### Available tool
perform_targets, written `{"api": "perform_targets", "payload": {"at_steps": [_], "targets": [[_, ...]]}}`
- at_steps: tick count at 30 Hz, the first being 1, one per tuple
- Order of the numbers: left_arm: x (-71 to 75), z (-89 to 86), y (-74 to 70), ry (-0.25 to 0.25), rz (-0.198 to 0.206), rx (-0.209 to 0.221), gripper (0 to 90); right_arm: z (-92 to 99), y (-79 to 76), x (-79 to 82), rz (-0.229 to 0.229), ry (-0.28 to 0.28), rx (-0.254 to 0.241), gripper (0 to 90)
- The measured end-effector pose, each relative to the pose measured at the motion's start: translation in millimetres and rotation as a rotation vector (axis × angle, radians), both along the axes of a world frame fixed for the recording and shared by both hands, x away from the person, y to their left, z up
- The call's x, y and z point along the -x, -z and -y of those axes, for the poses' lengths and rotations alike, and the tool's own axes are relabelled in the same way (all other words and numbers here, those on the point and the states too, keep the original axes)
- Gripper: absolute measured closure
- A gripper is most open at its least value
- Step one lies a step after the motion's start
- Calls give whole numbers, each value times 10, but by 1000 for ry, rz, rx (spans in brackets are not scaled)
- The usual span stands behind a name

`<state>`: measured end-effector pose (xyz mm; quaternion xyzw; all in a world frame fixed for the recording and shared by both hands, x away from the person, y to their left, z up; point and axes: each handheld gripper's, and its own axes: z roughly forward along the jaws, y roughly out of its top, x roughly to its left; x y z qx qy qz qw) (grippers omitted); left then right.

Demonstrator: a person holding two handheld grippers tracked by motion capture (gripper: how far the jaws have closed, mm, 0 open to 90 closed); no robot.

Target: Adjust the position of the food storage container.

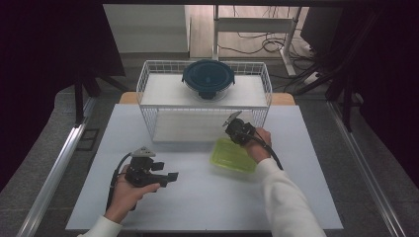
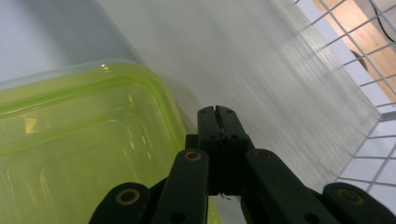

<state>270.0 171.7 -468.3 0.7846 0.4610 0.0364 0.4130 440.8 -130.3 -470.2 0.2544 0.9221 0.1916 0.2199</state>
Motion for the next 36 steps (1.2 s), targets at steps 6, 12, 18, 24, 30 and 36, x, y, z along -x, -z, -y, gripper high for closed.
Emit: {"api": "perform_targets", "payload": {"at_steps": [6,12,18,24,30,36], "targets": [[3,-2,-1,-7,4,4,270,-10,10,12,-22,-6,0,889],[4,1,-3,-8,6,6,273,-68,22,103,-43,-45,2,890],[1,27,9,0,0,2,273,-164,39,260,-54,-106,1,890],[1,36,13,5,-2,-2,273,-190,60,370,-69,-138,13,890],[-3,15,14,-11,-1,-3,272,-100,-109,444,-34,-124,-68,890],[4,-13,34,-40,-11,4,271,346,-371,620,21,-37,-211,889]]}}
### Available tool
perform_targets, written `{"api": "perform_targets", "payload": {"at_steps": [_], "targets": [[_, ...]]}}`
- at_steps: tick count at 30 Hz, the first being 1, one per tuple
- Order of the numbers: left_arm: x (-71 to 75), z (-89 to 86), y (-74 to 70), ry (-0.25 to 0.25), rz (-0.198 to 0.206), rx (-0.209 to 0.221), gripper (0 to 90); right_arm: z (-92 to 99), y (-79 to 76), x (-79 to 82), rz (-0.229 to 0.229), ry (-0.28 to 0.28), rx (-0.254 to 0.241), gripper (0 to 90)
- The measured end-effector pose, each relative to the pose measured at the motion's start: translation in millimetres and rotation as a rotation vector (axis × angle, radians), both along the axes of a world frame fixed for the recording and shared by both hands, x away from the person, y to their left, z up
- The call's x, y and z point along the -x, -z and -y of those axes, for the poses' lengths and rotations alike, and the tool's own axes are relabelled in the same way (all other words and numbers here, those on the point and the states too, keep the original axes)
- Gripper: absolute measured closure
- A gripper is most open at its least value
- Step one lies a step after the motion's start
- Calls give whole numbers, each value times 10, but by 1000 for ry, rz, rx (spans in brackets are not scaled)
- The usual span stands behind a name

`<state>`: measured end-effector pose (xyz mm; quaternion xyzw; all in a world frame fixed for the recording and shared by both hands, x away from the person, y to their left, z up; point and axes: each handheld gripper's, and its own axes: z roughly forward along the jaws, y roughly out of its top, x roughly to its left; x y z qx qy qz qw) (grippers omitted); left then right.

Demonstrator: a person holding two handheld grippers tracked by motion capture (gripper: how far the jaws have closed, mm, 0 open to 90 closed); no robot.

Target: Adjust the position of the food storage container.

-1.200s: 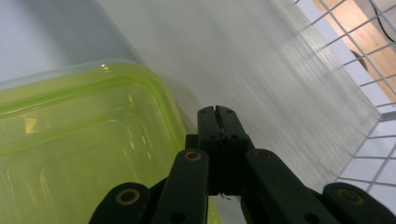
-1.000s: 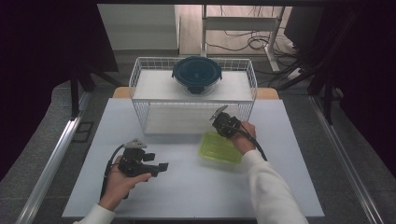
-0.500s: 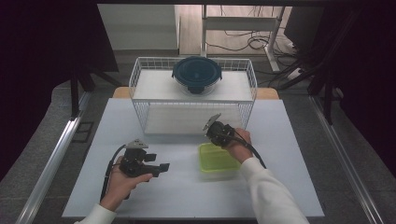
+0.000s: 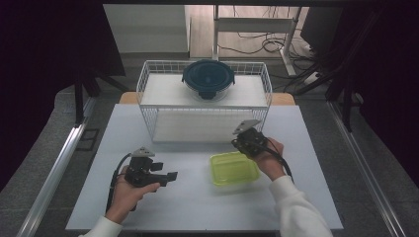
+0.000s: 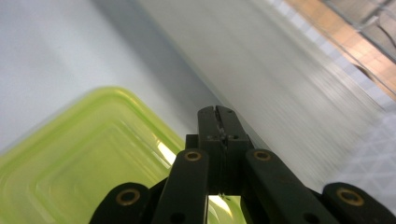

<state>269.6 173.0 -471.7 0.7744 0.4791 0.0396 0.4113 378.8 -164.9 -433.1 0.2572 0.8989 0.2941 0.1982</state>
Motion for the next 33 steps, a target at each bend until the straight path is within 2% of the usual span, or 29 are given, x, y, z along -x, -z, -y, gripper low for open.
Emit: {"api": "perform_targets", "payload": {"at_steps": [3,6,9,12,16,18,22,27,31,33], "targets": [[5,2,0,-5,-1,-5,271,277,-44,87,7,60,-50,889],[2,12,4,-10,-3,-5,271,509,-32,161,15,107,-63,889],[-5,33,15,-13,-7,-6,270,742,10,215,-11,183,-90,889],[-7,49,27,-11,-9,-13,268,901,89,229,-49,229,-87,889],[1,38,20,-10,-8,-8,267,909,223,202,-105,235,-53,889],[6,30,13,-9,-9,2,267,875,278,186,-143,231,-60,889],[5,10,20,-14,-10,-2,267,833,350,184,-180,244,-44,888],[-6,-23,34,-29,-15,-7,267,786,418,199,-217,249,-17,888],[-19,-32,52,-34,-24,-15,264,735,420,223,-223,242,-7,889],[-22,-35,57,-30,-34,-4,262,726,420,230,-226,248,-4,889]]}}
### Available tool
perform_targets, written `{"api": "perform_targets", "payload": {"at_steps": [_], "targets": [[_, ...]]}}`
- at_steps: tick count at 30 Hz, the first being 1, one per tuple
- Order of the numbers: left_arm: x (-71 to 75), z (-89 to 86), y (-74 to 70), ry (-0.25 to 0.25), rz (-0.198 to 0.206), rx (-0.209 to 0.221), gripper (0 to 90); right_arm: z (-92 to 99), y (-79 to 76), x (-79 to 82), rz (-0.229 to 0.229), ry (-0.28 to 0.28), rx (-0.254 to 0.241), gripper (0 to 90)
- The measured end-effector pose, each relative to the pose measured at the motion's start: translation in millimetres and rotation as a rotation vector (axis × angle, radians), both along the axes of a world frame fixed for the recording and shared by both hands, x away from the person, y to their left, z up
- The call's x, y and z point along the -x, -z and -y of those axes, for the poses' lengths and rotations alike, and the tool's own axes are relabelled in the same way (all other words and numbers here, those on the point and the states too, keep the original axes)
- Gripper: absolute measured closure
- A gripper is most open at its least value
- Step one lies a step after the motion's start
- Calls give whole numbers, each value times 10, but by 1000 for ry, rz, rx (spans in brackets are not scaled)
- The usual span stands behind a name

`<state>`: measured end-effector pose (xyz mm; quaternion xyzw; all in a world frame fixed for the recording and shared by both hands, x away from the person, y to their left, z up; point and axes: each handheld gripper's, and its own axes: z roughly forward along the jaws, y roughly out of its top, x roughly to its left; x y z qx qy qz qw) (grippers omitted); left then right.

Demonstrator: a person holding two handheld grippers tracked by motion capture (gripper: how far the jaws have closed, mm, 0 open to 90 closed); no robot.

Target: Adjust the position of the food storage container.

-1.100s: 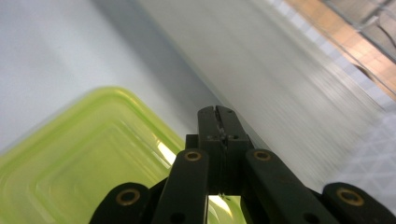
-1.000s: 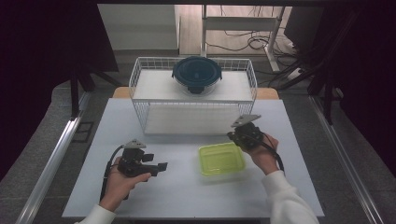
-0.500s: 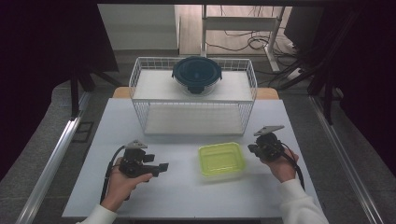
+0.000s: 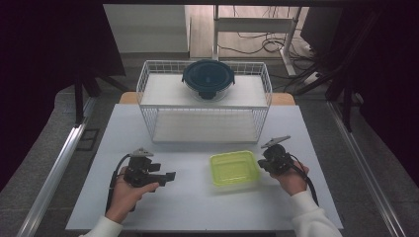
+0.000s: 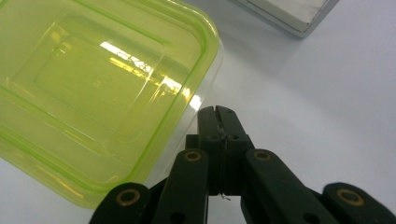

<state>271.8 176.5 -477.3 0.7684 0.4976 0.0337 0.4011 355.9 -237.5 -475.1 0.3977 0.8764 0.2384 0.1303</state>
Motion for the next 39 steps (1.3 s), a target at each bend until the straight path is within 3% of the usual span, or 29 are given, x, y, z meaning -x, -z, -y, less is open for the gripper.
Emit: {"api": "perform_targets", "payload": {"at_steps": [8,24,39], "targets": [[-6,-11,0,-5,0,-6,262,-92,20,42,-20,-25,-13,889],[-6,-6,2,-1,-1,-8,262,-518,72,183,-30,-127,-13,889],[-10,-18,3,-2,-2,-7,262,-704,122,253,-4,-169,-6,888]]}}
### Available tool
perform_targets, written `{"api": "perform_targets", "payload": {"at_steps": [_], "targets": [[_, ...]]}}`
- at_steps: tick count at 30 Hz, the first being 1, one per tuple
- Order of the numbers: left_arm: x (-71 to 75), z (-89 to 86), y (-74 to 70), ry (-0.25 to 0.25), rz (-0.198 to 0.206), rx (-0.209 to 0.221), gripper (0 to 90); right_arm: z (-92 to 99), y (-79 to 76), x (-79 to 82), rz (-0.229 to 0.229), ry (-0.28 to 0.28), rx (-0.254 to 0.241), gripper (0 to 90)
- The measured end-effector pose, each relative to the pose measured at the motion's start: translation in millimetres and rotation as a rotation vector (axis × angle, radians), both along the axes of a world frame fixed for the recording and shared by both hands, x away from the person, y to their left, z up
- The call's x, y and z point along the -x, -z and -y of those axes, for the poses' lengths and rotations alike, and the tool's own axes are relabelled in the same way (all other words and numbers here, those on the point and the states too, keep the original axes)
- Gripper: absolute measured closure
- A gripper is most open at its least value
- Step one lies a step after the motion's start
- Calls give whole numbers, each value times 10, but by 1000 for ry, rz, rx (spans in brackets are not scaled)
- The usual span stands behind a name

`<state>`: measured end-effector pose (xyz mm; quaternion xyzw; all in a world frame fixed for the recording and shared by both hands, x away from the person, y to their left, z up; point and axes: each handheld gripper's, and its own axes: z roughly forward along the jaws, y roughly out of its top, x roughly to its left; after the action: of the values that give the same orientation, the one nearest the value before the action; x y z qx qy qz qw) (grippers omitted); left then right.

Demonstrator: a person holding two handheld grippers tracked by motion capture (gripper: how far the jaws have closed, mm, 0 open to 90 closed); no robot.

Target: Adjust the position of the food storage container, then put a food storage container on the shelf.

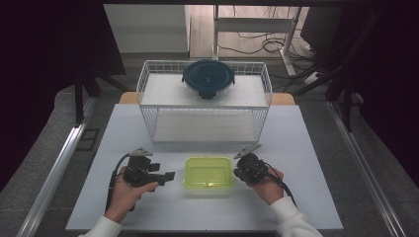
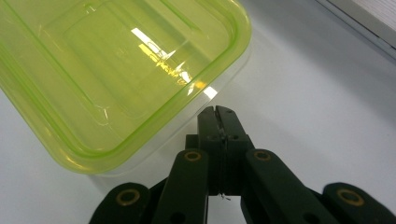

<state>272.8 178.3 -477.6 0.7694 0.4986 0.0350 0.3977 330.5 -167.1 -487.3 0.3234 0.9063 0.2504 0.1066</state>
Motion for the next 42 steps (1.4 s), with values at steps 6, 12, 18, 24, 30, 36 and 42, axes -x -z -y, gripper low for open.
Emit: {"api": "perform_targets", "payload": {"at_steps": [6,12,18,24,30,36,42], "targets": [[-2,0,6,1,-1,-3,262,-24,15,-4,12,-4,-6,889],[3,-16,-1,-9,2,3,262,65,-51,13,49,31,-26,889],[3,-43,4,-17,2,7,262,316,-151,118,88,113,-151,874],[8,-39,5,-19,4,10,262,565,-235,219,49,229,-344,401],[3,-56,-11,-27,14,20,262,659,-256,266,-2,230,-426,276],[1,-81,-11,-35,18,24,262,649,-232,248,-36,217,-442,250],[17,-77,-31,-34,23,28,261,598,-229,258,-36,207,-419,249]]}}
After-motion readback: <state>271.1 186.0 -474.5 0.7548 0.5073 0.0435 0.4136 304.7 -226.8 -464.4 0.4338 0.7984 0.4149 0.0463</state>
